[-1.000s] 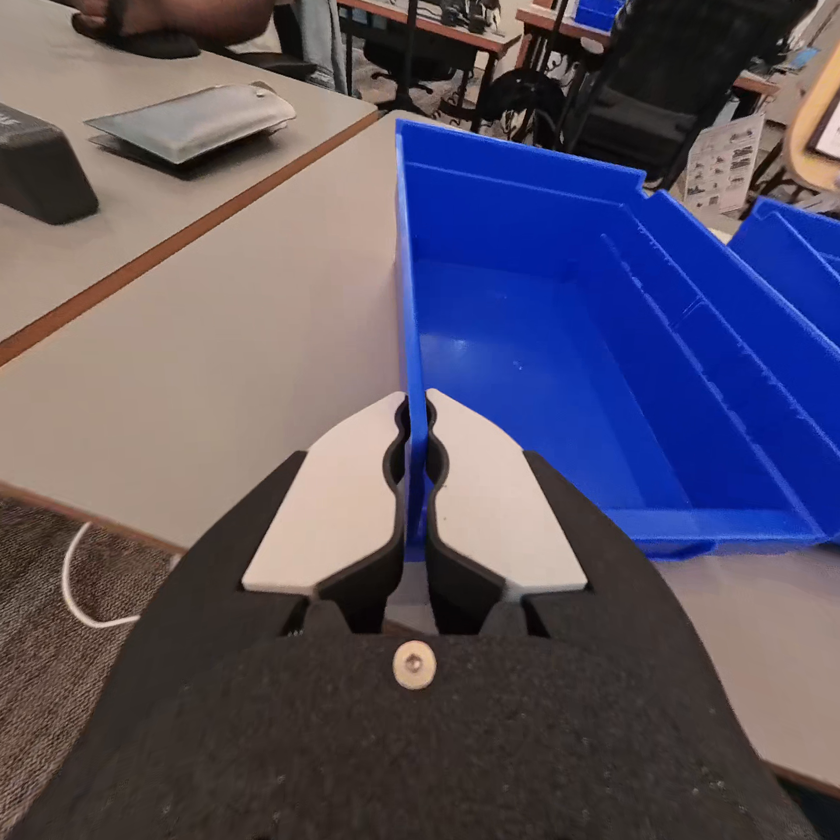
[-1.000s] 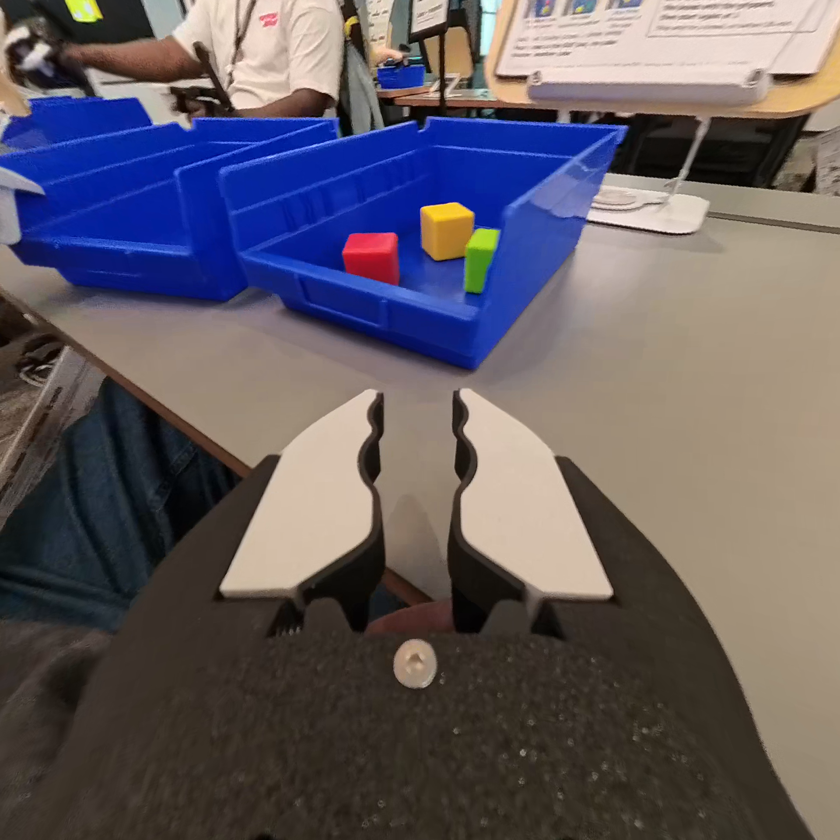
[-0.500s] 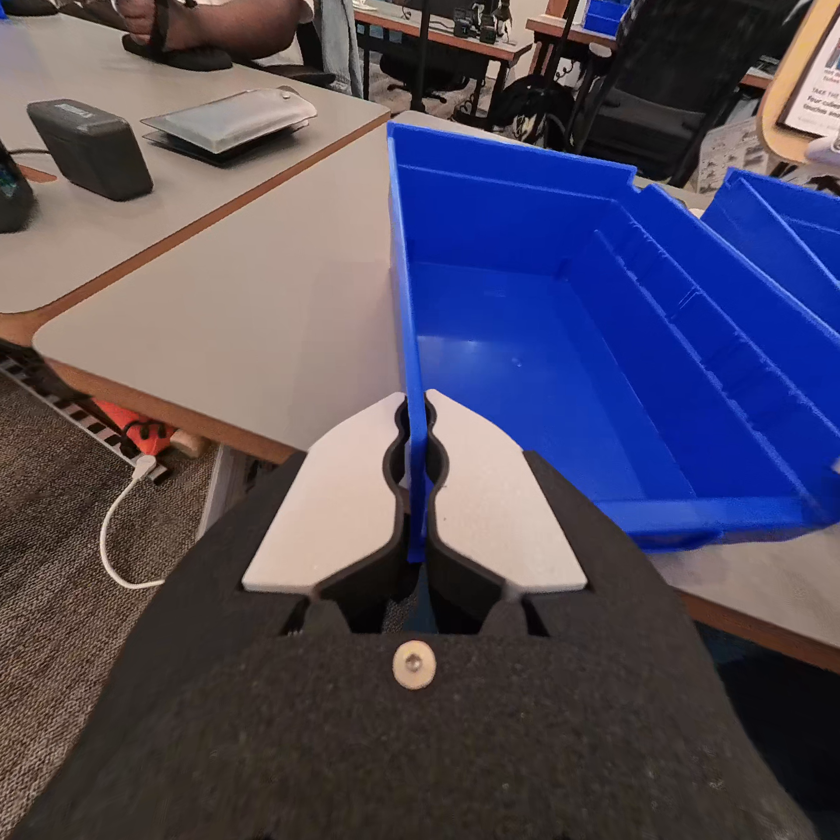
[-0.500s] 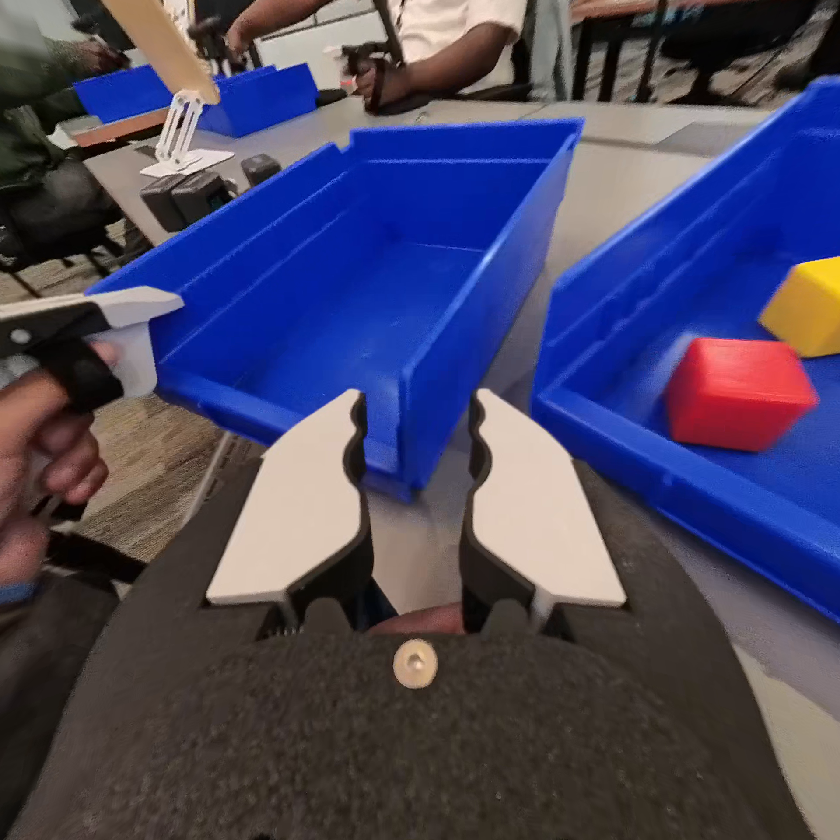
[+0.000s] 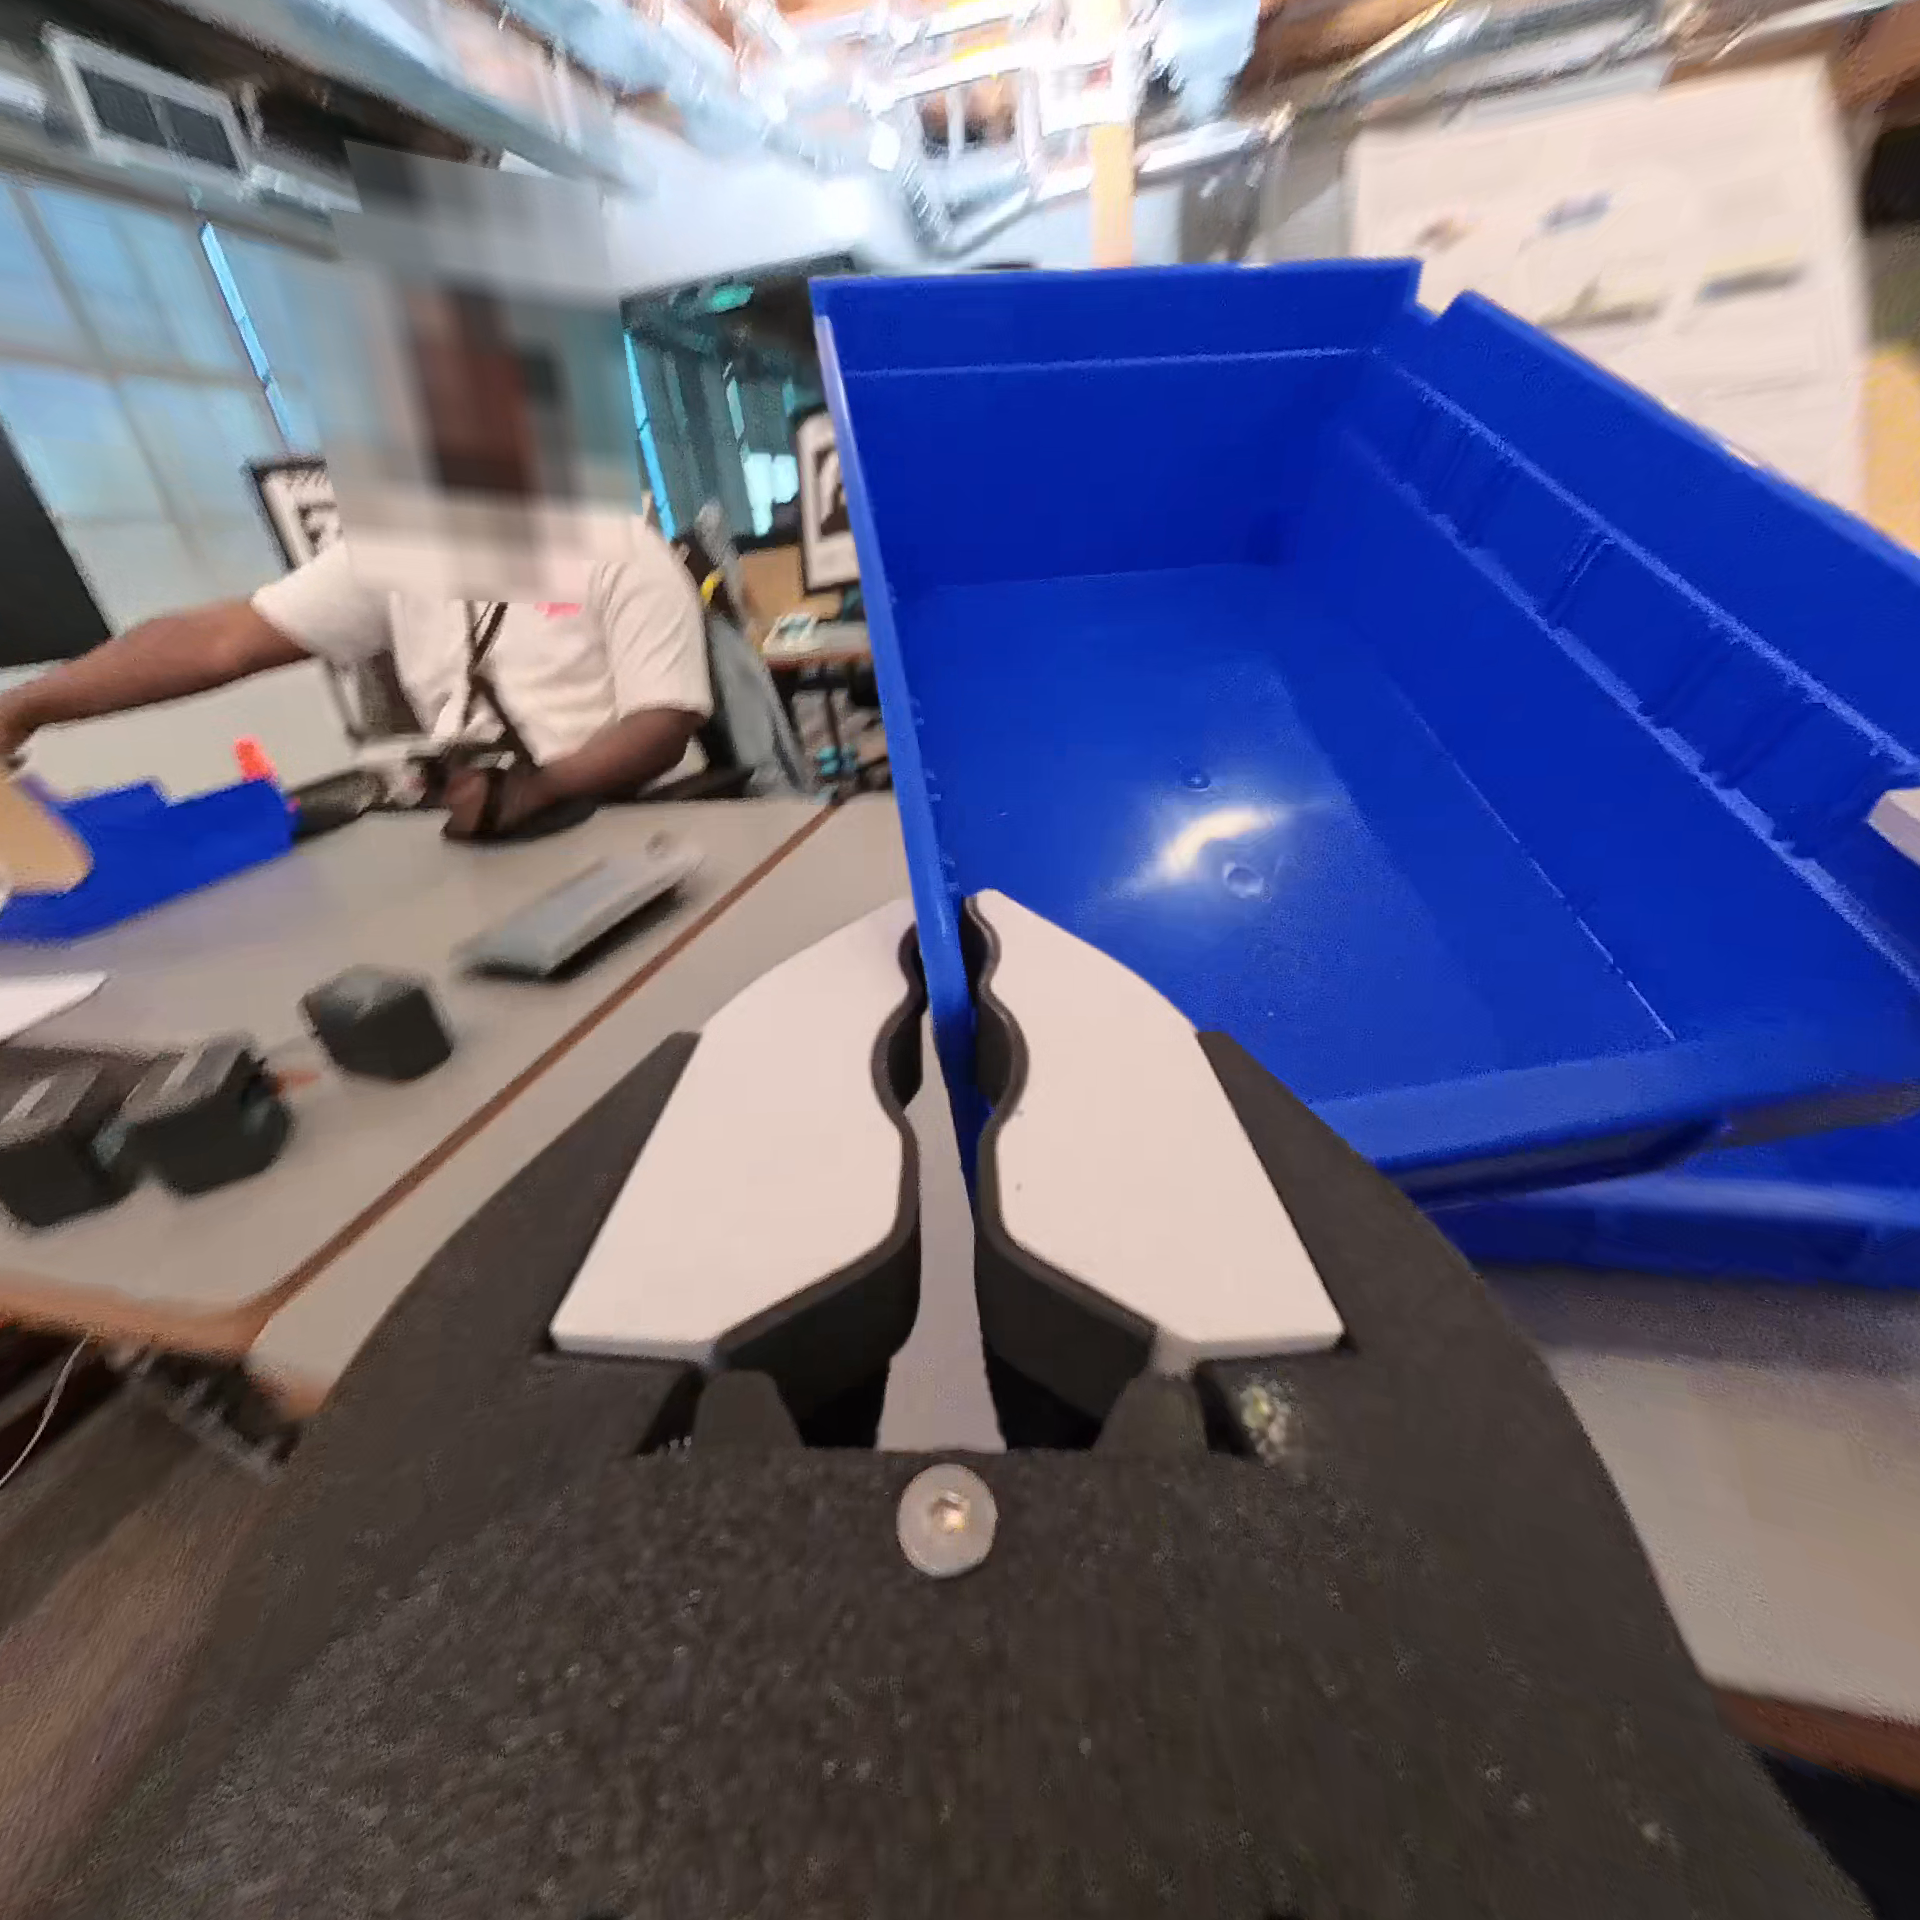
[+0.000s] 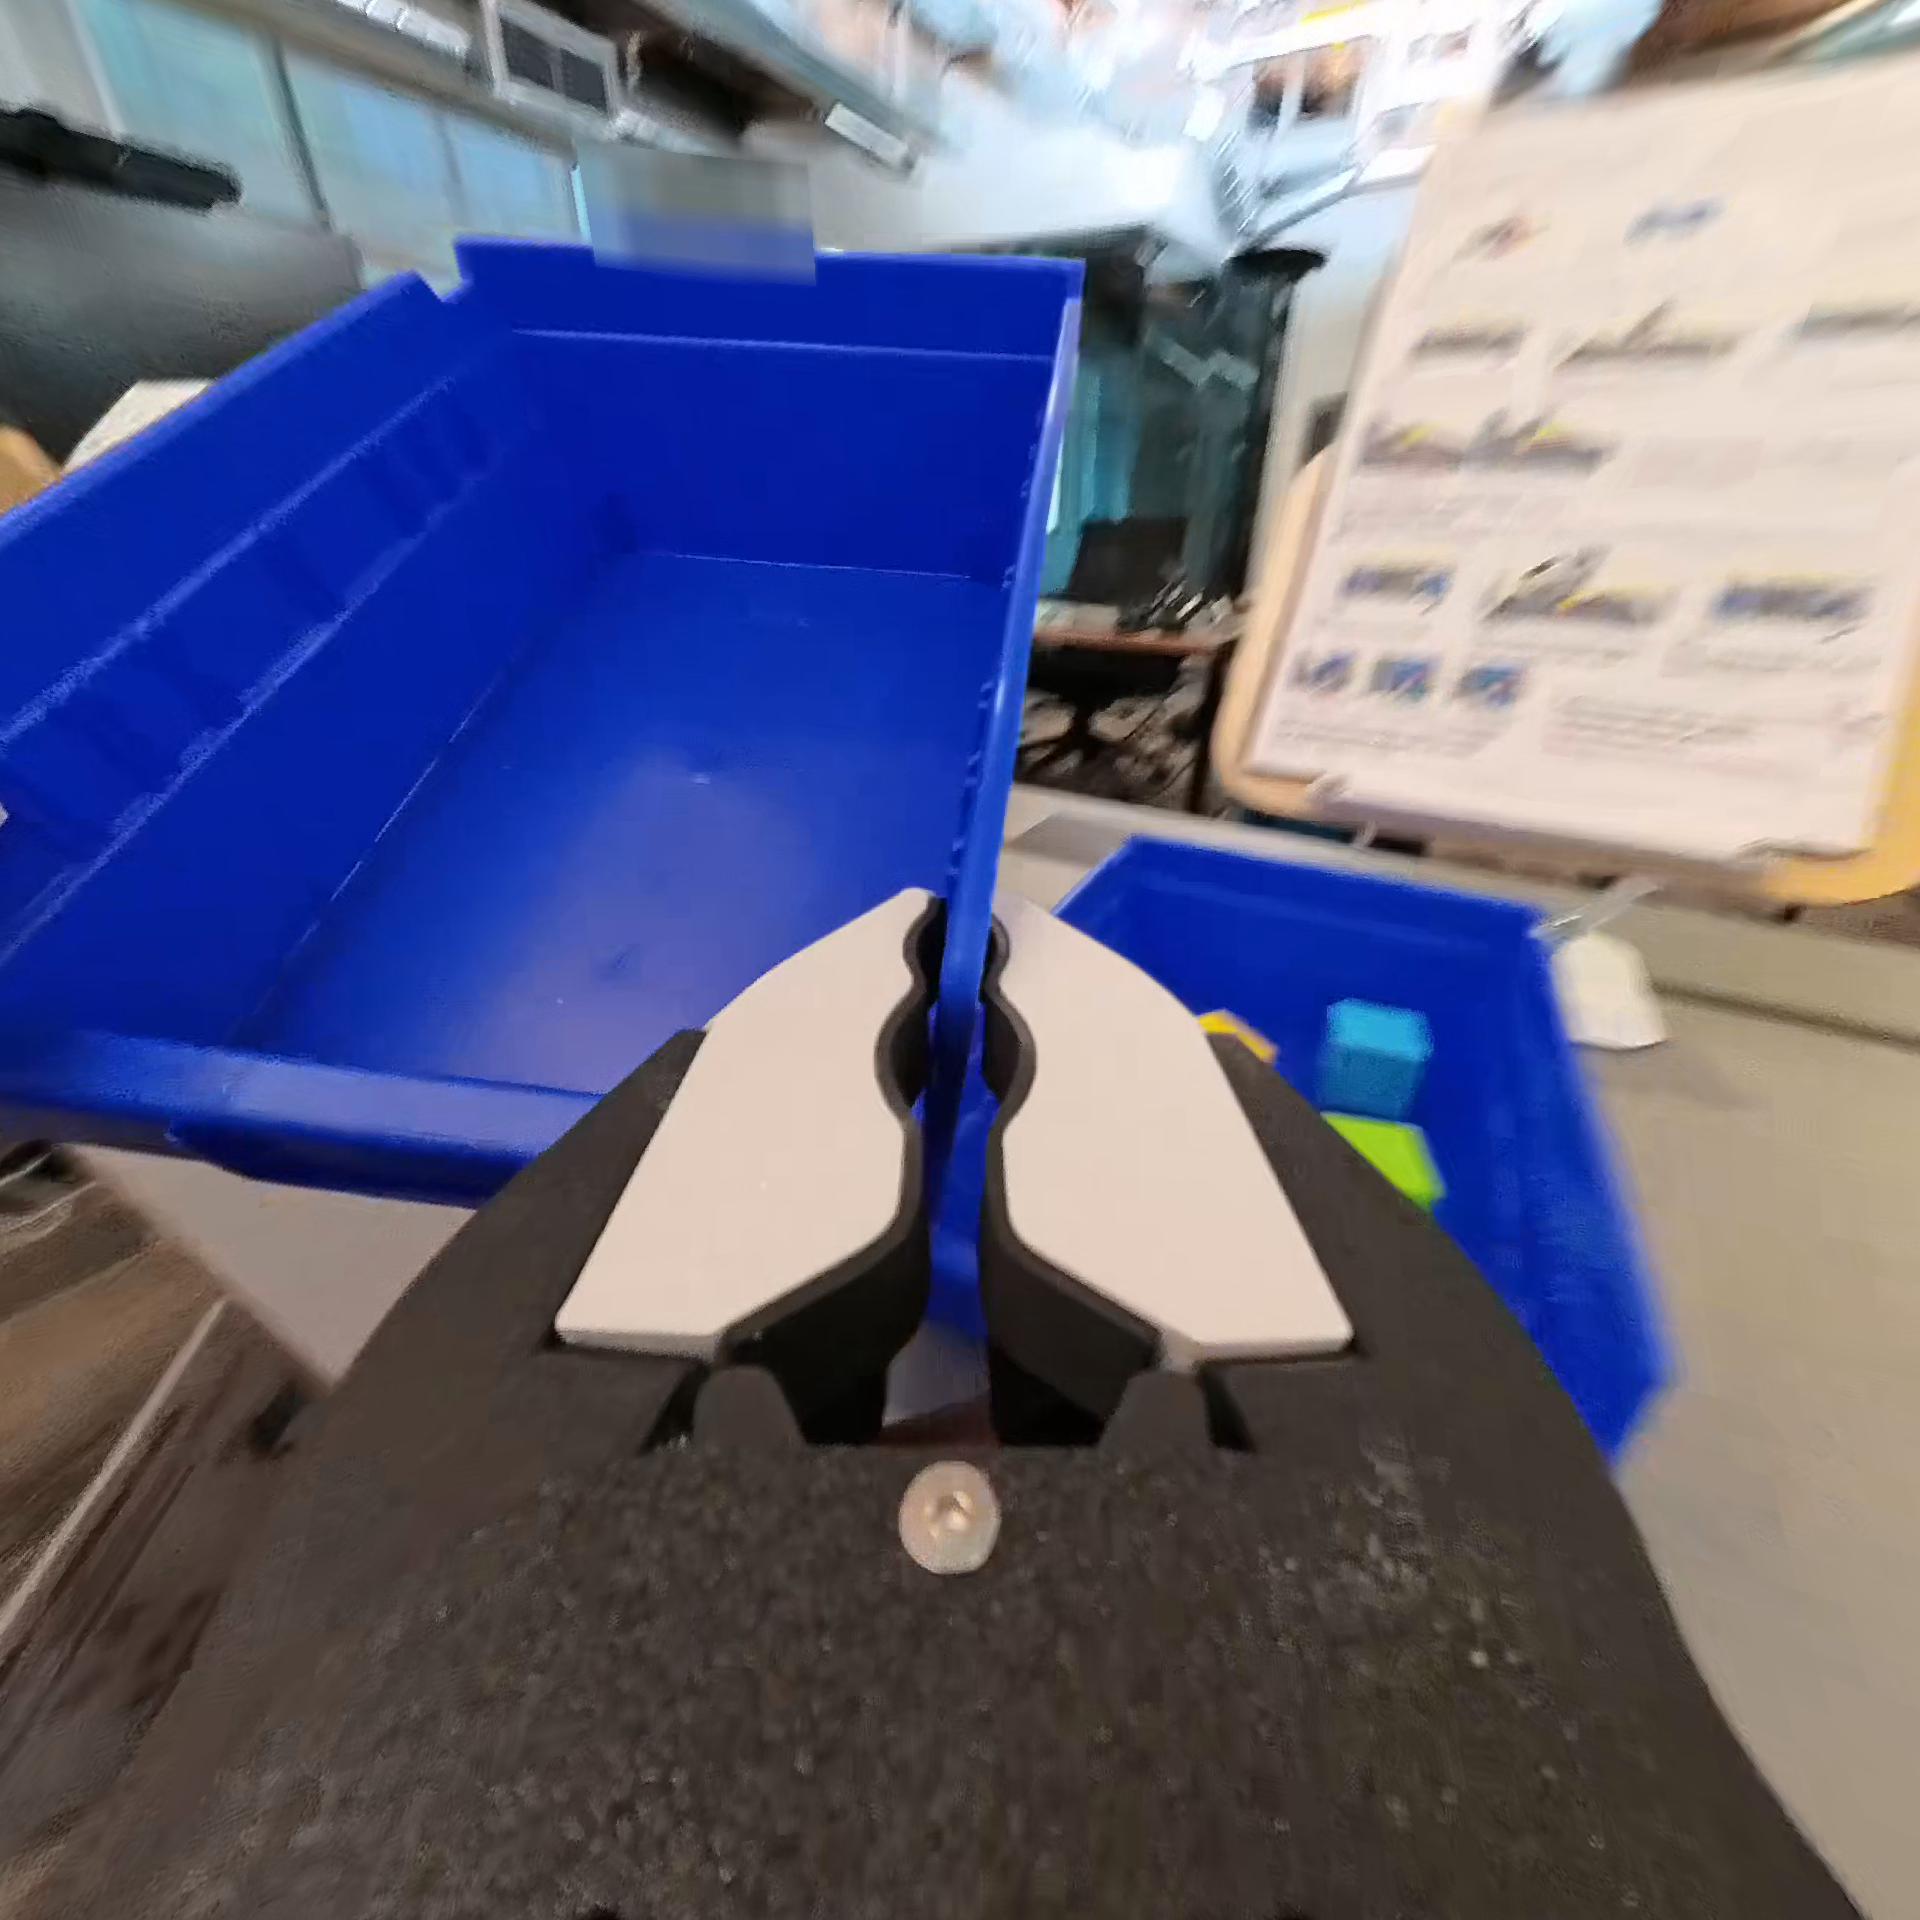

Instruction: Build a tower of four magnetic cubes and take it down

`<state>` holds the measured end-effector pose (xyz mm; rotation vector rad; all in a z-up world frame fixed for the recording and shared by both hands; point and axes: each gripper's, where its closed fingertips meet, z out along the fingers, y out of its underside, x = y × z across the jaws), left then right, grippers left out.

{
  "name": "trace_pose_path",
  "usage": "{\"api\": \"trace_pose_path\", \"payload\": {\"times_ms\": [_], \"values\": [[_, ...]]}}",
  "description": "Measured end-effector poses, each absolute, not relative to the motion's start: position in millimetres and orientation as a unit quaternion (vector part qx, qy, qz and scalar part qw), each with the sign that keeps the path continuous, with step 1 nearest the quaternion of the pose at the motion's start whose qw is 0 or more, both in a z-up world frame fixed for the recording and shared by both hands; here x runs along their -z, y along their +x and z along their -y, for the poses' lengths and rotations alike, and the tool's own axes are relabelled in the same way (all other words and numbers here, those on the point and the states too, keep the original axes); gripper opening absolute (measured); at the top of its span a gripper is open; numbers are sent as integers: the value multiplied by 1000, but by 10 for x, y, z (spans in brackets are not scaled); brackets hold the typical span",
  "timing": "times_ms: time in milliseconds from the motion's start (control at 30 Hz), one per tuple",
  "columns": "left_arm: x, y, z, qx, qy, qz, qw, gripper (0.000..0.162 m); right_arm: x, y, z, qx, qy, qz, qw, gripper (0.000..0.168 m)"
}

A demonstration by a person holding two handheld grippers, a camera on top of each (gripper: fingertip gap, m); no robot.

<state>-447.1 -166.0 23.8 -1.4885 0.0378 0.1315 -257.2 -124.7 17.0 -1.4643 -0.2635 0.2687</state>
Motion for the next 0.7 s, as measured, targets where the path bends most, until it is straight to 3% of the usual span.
{"api": "trace_pose_path", "payload": {"times_ms": [167,300,467,700], "values": [[-861,-3317,1221,27,-637,-88,766,3,-751,-1357,1248,-37,-637,40,769,5],[-917,-2078,863,102,-635,-142,752,3,-851,-139,1225,33,-652,-32,757,4],[-407,-511,558,177,-680,-177,689,4,-525,1356,1187,88,-707,-115,692,3],[589,872,521,195,-751,-224,590,3,450,2661,1268,80,-773,-169,606,3]]}}
